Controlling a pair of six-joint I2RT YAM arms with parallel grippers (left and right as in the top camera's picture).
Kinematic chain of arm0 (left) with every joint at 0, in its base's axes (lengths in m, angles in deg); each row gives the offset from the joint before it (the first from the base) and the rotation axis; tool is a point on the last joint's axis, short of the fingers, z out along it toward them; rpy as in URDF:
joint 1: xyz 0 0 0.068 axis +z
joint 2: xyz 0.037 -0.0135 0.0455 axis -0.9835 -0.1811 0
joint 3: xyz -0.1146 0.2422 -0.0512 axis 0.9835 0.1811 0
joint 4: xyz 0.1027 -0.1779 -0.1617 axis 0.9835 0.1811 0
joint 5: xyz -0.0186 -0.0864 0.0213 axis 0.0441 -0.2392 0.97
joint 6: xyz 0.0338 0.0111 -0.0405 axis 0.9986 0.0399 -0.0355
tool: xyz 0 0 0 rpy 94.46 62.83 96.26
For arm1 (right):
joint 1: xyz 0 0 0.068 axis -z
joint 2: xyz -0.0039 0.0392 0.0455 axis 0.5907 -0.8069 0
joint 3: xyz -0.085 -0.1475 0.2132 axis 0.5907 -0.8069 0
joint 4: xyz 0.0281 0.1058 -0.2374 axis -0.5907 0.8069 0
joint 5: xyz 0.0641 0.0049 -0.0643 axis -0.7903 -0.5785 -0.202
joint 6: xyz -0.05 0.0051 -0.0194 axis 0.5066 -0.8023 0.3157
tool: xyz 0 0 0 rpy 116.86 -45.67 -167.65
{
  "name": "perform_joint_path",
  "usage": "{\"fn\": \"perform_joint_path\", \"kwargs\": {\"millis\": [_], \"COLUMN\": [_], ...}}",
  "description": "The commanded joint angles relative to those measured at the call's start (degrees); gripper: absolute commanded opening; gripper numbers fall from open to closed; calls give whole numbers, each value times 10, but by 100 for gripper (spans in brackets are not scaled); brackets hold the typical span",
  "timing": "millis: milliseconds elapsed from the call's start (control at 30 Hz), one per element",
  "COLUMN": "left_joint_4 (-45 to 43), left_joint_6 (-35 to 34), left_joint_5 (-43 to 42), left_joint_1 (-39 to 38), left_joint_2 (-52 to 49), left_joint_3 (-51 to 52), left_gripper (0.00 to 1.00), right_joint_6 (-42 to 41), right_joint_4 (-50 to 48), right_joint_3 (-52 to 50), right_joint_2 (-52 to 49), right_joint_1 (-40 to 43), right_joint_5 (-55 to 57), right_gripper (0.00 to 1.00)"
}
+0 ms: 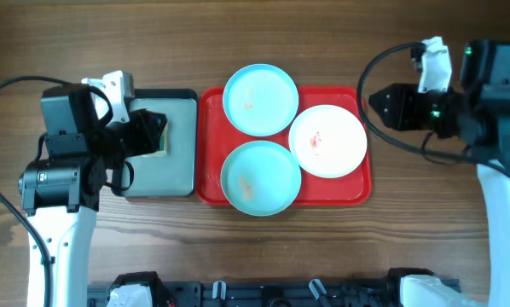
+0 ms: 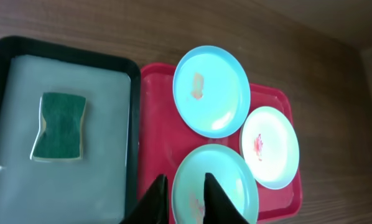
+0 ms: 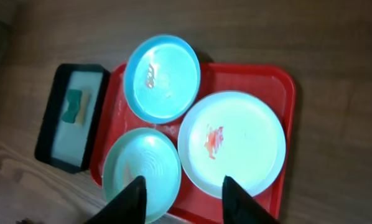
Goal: Clean dirty plates on tray and stack at the side
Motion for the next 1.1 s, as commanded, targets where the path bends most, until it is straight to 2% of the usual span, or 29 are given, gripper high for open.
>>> {"fn": "perform_joint_path", "kwargs": {"millis": [0, 67, 100, 267, 300, 367, 567, 833, 900, 1067], "left_joint_4": [6, 12, 17, 24, 24, 24, 23, -18, -34, -73], "left_joint_6": [0, 0, 0, 0, 1, 1, 1, 1, 1, 1], "left_joint_5": [19, 25, 25, 45, 45, 59, 91, 149, 195, 209], "left_joint_1": [-2, -2, -2, -2, -2, -2, -2, -2, -2, -2], "left_joint_2": [-16, -33, -41, -78, -83, -92, -118, -189, -210, -258], "left_joint_3": [-9, -9, -9, -9, -9, -9, -9, -9, -9, -9], "left_gripper": [16, 16, 20, 29, 30, 30, 32, 33, 35, 32], "right_joint_6": [-25, -49, -66, -108, -121, -130, -97, -83, -83, -83], "right_joint_4": [24, 34, 36, 34, 26, 3, -90, -306, -337, -402], "right_joint_3": [10, 0, -8, -55, -58, -58, -59, -60, -60, -60], "right_joint_2": [-52, -83, -98, -186, -205, -235, -290, -308, -329, -390], "right_joint_1": [-52, -91, -109, -191, -198, -198, -198, -198, -198, -198], "right_joint_5": [46, 53, 69, 174, 213, 219, 193, 195, 195, 195], "right_gripper": [33, 31, 31, 35, 37, 38, 38, 39, 40, 40]}}
